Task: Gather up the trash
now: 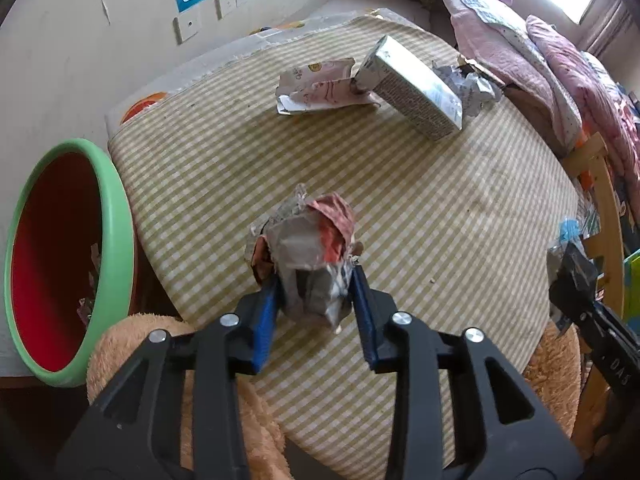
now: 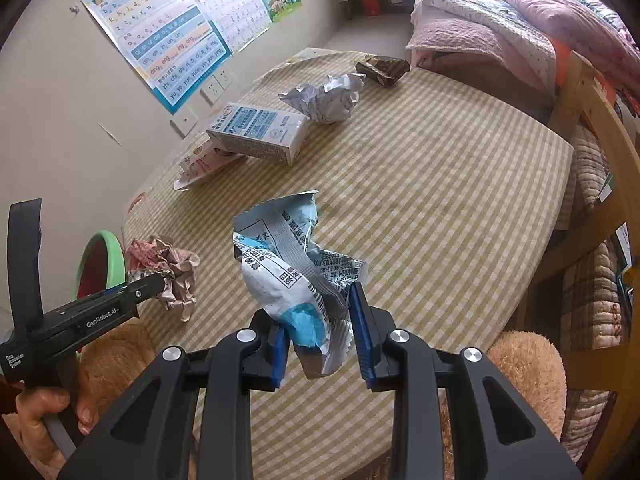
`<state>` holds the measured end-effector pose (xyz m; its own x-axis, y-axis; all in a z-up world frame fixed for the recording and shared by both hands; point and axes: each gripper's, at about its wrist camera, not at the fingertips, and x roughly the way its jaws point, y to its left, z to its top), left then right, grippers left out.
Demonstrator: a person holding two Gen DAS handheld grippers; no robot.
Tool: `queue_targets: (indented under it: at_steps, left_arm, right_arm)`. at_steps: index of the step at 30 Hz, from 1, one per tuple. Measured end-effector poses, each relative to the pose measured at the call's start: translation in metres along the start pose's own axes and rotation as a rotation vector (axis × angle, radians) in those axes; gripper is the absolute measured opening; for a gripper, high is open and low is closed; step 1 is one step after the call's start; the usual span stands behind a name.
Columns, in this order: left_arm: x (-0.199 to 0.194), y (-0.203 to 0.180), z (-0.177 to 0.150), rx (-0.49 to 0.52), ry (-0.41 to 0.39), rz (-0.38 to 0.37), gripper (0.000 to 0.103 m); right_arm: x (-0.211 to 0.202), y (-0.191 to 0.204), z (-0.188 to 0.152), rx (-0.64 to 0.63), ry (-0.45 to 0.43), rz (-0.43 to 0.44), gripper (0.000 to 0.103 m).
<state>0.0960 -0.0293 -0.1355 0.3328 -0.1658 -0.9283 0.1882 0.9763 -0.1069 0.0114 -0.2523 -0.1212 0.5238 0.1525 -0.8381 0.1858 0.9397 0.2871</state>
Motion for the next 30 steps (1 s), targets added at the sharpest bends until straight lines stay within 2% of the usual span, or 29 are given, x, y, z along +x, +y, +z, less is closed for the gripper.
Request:
queue_targets:
  at_steps: [2, 4, 6, 10, 14, 18, 21, 26, 27, 28, 30]
  left_arm:
    - [-0.004, -0.002, 0.000, 0.003, -0.021, -0.008, 0.047]
    - [-0.010, -0.005, 0.000, 0.012, -0.059, 0.000, 0.066]
    - [-0.016, -0.005, -0.002, 0.013, -0.105, 0.022, 0.080]
    - [-0.025, 0.000, -0.005, -0.033, -0.154, -0.003, 0.086]
    - [-0.021, 0.004, -0.005, -0.050, -0.136, 0.062, 0.086]
    - [-0.012, 0.014, -0.008, -0.123, -0.063, 0.016, 0.086]
    - [0.000, 0.018, -0.010, -0.138, -0.033, 0.046, 0.086]
    - [0.019, 0.023, -0.008, -0.161, 0.018, 0.034, 0.086]
    - [0.020, 0.024, -0.009, -0.160, 0.021, 0.038, 0.081]
    - [0.021, 0.023, -0.010, -0.151, 0.023, 0.044, 0.067]
    - [0.020, 0.020, -0.011, -0.126, 0.025, 0.039, 0.053]
  right_arm:
    - [-0.001, 0.001, 0.000, -0.003, -0.004, 0.000, 0.028]
    - [-0.001, 0.003, 0.000, -0.005, -0.004, 0.001, 0.028]
    - [0.000, 0.003, -0.001, -0.007, -0.003, 0.001, 0.028]
    - [0.001, 0.004, -0.001, -0.005, 0.000, 0.004, 0.029]
    - [0.002, 0.004, -0.002, -0.005, 0.002, 0.009, 0.029]
    - [0.003, 0.006, -0.003, -0.009, 0.004, 0.013, 0.029]
    - [0.003, 0.007, -0.003, -0.012, 0.006, 0.013, 0.029]
    - [0.005, 0.008, -0.004, -0.015, 0.010, 0.012, 0.029]
    - [0.004, 0.008, -0.004, -0.016, 0.009, 0.011, 0.029]
    - [0.004, 0.008, -0.004, -0.017, 0.008, 0.011, 0.029]
    - [0.002, 0.009, -0.003, -0.017, 0.004, 0.009, 0.029]
